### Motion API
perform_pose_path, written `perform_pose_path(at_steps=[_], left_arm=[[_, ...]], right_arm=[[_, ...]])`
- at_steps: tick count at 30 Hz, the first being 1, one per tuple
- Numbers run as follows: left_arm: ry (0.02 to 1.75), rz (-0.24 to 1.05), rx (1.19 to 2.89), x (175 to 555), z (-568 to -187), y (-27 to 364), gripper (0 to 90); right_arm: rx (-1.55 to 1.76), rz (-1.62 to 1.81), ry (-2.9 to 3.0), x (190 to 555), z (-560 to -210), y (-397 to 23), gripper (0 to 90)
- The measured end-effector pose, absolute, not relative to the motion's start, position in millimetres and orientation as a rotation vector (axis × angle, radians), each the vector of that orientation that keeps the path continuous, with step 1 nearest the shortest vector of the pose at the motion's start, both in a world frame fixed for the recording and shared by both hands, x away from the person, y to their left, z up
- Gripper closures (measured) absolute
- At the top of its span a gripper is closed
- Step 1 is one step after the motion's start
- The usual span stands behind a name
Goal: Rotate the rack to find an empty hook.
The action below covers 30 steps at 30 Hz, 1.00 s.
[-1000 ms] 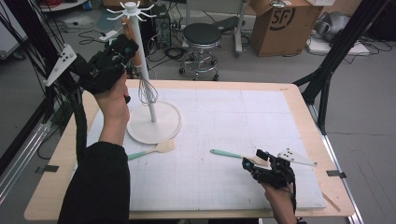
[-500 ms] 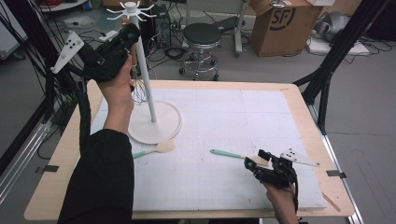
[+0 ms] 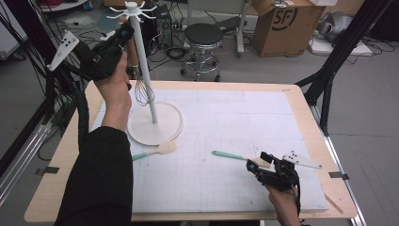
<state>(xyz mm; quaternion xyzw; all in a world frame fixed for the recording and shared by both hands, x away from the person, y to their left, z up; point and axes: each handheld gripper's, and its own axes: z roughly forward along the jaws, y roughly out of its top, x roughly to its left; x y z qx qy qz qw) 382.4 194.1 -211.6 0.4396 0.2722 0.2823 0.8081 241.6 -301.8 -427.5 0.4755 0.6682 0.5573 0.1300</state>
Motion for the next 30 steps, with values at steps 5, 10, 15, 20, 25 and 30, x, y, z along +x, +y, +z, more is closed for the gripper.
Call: perform_pose_path(at_steps=[5,10,15,20,25,30], left_arm=[[0.604,0.603,0.94,387,-214,207,90.0],[0.599,0.579,0.891,390,-215,215,90.0],[0.6,0.579,0.887,393,-217,217,90.0],[0.588,0.578,0.879,389,-214,216,90.0],[0.523,0.553,0.876,374,-207,199,90.0],[0.517,0.555,0.909,374,-201,185,90.0]], right_arm=[[1.391,1.619,1.941,242,-428,-302,20.2],[1.387,1.621,1.943,241,-428,-302,20.2],[1.38,1.619,1.95,241,-428,-301,20.2],[1.378,1.623,1.941,241,-427,-302,20.2],[1.374,1.623,1.945,241,-427,-301,20.2],[1.372,1.628,1.948,241,-427,-300,20.2]])
